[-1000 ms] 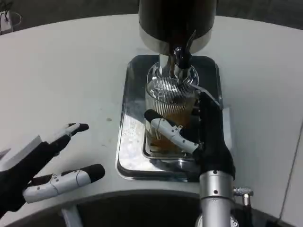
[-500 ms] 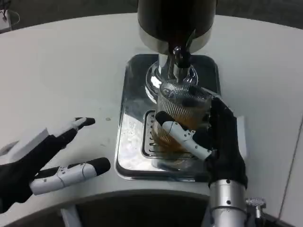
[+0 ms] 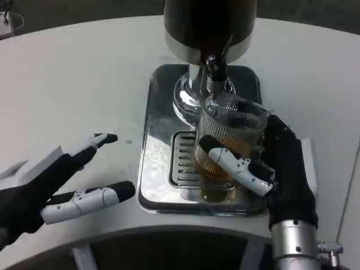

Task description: Grasp the cup under the faucet to collect the drink, then remove the cup.

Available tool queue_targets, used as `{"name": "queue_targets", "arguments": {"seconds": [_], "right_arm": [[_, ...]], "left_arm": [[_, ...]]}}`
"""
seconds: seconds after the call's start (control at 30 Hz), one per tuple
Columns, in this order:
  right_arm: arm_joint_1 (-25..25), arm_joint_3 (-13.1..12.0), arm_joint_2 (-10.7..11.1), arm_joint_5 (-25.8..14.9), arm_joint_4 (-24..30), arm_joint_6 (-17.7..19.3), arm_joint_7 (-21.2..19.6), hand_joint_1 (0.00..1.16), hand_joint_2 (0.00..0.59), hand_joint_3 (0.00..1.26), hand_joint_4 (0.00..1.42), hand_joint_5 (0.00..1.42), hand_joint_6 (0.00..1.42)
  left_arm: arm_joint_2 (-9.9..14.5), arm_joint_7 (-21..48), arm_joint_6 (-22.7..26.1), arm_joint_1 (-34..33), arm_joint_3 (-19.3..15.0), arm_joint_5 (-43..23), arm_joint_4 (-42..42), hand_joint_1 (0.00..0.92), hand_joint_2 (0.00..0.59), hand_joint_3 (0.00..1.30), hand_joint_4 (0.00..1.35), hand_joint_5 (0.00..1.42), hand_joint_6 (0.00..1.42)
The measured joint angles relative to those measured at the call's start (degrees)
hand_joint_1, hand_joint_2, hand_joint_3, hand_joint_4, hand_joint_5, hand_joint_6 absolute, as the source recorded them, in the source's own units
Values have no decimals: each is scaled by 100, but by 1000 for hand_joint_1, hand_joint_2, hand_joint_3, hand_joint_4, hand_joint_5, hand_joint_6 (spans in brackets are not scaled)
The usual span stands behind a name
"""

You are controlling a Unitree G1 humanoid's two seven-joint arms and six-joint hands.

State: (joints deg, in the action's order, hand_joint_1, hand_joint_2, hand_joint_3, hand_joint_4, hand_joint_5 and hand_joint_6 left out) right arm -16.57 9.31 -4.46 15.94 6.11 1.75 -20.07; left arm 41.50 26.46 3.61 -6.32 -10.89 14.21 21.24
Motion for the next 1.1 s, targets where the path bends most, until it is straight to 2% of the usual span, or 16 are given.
{"name": "queue_targets", "arguments": {"seconds": [0.23, 0.57, 0.83, 0.97, 1.1], "right_arm": [[124, -119, 25, 2, 120, -74, 209, 885, 220, 876, 1106, 1302, 1424], [197, -117, 36, 62, 203, -82, 387, 882, 217, 884, 1116, 1312, 1424], [592, -124, 101, 59, 780, -76, 573, 881, 221, 909, 1127, 1326, 1424], [1034, -138, 299, 0, 1320, -52, 895, 881, 221, 910, 1128, 1328, 1424], [1355, -226, 399, -62, 1655, -48, 1084, 881, 216, 912, 1129, 1329, 1424]], "left_arm": [[-1, -3, 0, -72, 105, 3, -18, 0, 64, 91, 9, 76, 179], [-2, -8, 0, -72, 131, 12, -18, 0, 64, 91, 10, 76, 188], [-1, -48, -45, -104, 127, 13, -8, 0, 65, 91, 6, 76, 184], [-1, -52, -94, -119, 126, 32, 48, 0, 65, 90, 3, 71, 181], [-1, -52, -148, -135, 140, 140, 123, 0, 65, 85, 0, 64, 179]]}}
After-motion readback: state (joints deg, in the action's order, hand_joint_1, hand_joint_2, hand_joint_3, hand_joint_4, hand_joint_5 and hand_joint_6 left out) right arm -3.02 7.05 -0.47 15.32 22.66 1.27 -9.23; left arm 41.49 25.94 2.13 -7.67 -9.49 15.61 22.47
